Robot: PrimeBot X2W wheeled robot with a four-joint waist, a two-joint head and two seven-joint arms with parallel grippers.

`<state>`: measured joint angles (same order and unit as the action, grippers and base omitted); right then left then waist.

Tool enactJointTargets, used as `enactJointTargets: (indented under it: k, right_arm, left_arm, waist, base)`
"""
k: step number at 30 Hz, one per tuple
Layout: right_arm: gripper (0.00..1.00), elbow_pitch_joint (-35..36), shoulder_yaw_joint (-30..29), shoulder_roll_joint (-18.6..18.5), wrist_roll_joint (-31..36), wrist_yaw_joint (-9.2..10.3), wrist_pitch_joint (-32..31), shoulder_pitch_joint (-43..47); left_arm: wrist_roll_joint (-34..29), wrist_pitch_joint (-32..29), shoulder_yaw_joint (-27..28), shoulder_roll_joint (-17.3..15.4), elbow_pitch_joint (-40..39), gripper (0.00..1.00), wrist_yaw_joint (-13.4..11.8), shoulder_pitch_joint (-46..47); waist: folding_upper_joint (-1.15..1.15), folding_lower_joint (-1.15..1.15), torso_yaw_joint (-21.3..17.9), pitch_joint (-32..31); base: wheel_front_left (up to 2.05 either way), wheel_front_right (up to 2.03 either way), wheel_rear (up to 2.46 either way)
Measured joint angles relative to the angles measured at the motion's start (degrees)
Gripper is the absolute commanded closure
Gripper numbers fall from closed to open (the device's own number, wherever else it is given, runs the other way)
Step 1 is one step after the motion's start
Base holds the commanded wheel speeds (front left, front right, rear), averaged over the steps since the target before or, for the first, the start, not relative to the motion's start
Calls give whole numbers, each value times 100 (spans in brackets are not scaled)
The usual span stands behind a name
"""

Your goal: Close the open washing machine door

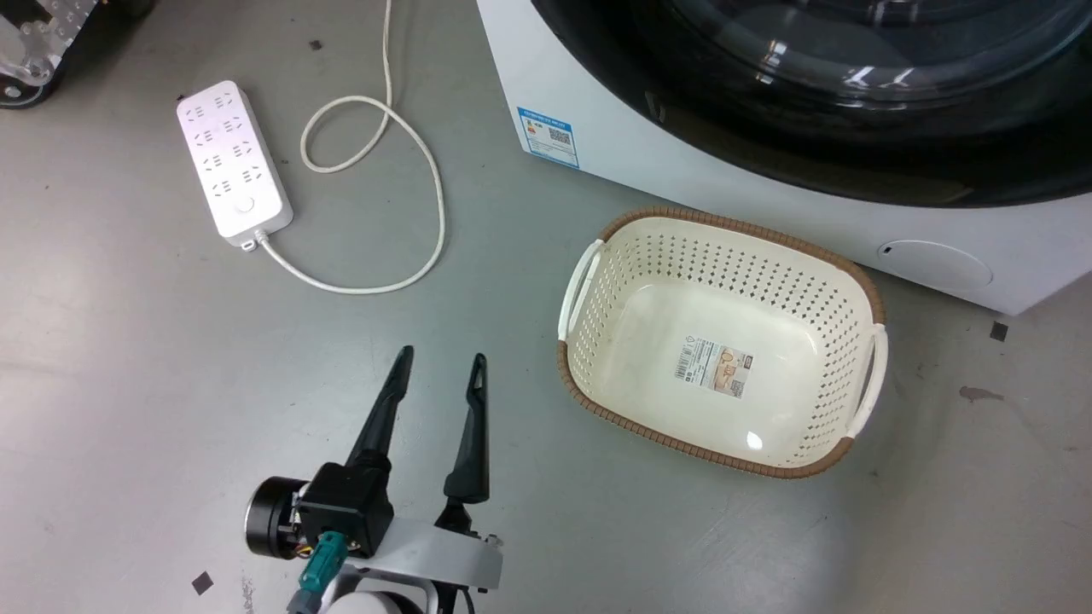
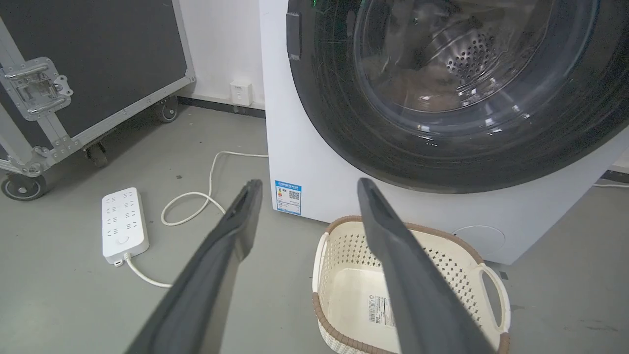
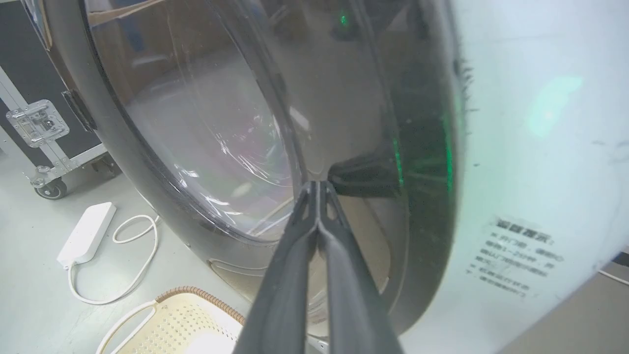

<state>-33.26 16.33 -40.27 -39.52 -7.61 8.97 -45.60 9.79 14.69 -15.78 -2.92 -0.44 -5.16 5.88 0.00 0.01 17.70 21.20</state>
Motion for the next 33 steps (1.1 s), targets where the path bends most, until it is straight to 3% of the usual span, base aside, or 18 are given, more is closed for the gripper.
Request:
enactJointTargets:
  k: [6,14,15,16,24,33]
  right_arm:
    - [100,-557,-124,272,74,-94,-30,-311]
    - [100,-876,-11,464,177,-45,238,-365]
    - [16,-876,14,483,176,-38,294,-336]
    - [0,-864,14,516,169,-24,356,-285]
    - [0,-134,-113,940,457,7,554,850]
    - [0,1610,-1207,1928,1445,8,578,2934]
  left_arm:
    - [43,0,-48,1,-8,0,-81,5]
    - [19,0,11,3,31,0,-42,28]
    - [9,0,25,3,53,0,-20,29]
    - [-7,0,40,3,85,0,-8,29]
    - [0,0,363,5,304,0,244,-19]
    - [-2,0,771,-24,483,0,481,-466]
  waist:
    - [0,-1,-12,6]
    - [0,-1,-164,-202]
    - [0,-1,-190,-255]
    - [0,-1,-218,-317]
    - [0,-1,-533,-977]
    - [0,-2,-1111,-1768]
  base:
    - [0,0,0]
    - [0,0,0]
    - [0,0,0]
    - [0,0,0]
    - [0,0,0]
    - [0,0,0]
